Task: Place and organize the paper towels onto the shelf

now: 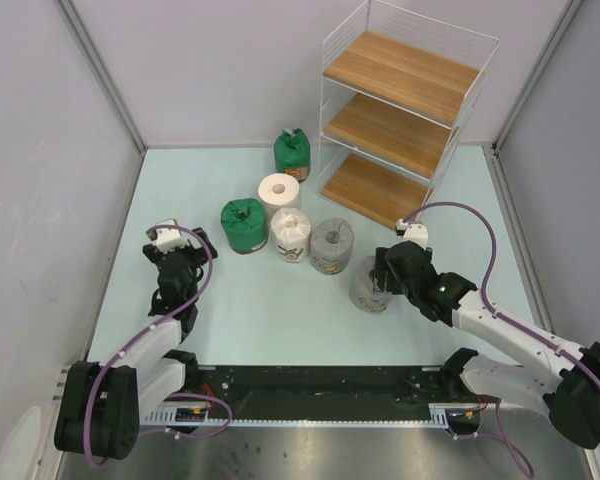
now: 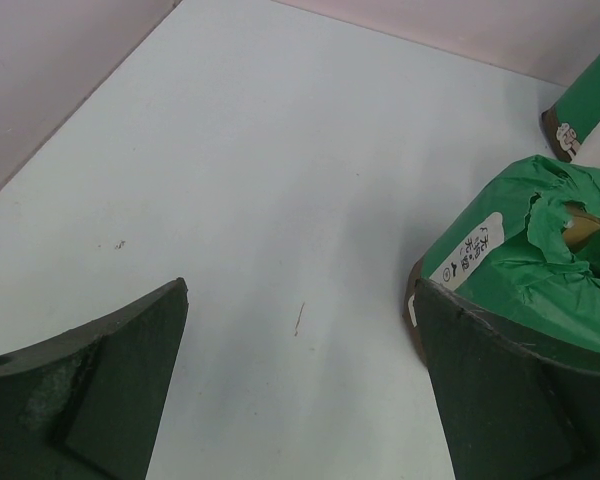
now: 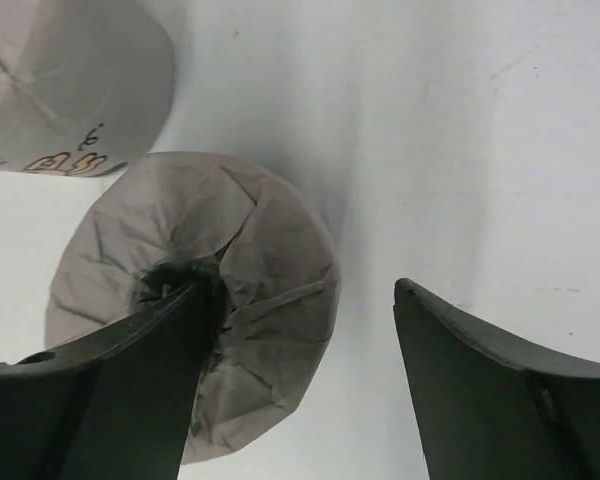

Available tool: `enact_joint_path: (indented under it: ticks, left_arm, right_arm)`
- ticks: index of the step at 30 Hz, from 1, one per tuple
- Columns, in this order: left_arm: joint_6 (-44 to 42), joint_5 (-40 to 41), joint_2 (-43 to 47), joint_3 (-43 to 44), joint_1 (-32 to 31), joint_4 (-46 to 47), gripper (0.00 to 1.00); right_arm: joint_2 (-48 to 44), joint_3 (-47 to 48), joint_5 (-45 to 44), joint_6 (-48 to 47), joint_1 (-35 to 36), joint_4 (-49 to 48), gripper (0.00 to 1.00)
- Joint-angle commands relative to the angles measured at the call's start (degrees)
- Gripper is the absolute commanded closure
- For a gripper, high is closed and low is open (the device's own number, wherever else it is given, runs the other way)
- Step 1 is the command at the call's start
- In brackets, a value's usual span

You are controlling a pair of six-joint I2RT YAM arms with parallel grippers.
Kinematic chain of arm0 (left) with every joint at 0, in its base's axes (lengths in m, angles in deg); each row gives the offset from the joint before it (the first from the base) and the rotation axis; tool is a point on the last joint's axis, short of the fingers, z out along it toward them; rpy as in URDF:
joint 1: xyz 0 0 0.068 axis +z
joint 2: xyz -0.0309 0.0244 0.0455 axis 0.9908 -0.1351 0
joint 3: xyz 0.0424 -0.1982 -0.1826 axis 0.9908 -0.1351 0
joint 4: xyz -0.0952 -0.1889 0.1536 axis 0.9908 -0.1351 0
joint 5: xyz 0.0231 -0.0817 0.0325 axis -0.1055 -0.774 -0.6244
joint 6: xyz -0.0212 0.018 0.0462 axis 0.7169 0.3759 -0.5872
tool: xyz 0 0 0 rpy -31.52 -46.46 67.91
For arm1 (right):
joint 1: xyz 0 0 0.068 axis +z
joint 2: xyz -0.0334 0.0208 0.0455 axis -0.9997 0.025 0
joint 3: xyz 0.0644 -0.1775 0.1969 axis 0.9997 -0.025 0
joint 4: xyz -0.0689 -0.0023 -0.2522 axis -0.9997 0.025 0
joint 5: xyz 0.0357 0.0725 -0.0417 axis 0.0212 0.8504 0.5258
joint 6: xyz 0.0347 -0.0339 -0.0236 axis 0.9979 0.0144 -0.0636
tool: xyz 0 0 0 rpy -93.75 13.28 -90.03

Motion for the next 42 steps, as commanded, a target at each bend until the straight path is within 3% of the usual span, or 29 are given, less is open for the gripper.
enact_joint_path:
  ticks: [1, 5, 6, 8, 18, 23, 33, 42]
  left_arm:
    - [0.9, 0.5, -0.2, 2.5, -0.1, 0.9, 0.0]
    - [0.8, 0.7, -0.7, 2.8, -0.2, 0.8, 0.0]
    - [0.8, 0.7, -0.7, 2.8, -0.2, 0.8, 0.0]
    - [0.8, 0.7, -0.7, 2.9, -0.2, 0.8, 0.0]
    - [0.9, 0.6, -1.2, 3.2, -0.2, 0.7, 0.0]
    - [1.0, 0.4, -1.4, 3.4, -0.2, 0.6, 0.0]
    - [1.1, 0.7, -1.9, 3.8, -0.2, 0.0, 0.0]
    - [1.1, 0.7, -2.5, 4.0, -0.2, 0.2, 0.0]
  right_arm:
    - [2.2, 2.4, -3.7, 2.0, 0.4, 1.2, 0.24]
    - [4.5, 2.3, -3.6, 3.1, 0.5, 0.7, 0.42]
    - [4.6, 2.4, -3.7, 3.7, 0.6, 0.6, 0.54]
    - [4.2, 2.4, -5.1, 5.7, 1.1, 0.7, 0.61]
    - [-8.7, 2.7, -8.6, 4.5, 1.6, -2.2, 0.68]
    - [-11.5, 9.1, -11.1, 0.9, 1.5, 0.5, 0.68]
    - [-3.2, 34.1, -10.2, -13.1, 1.6, -1.8, 0.66]
    - [4.8, 39.5, -17.3, -22.1, 1.7, -8.9, 0.66]
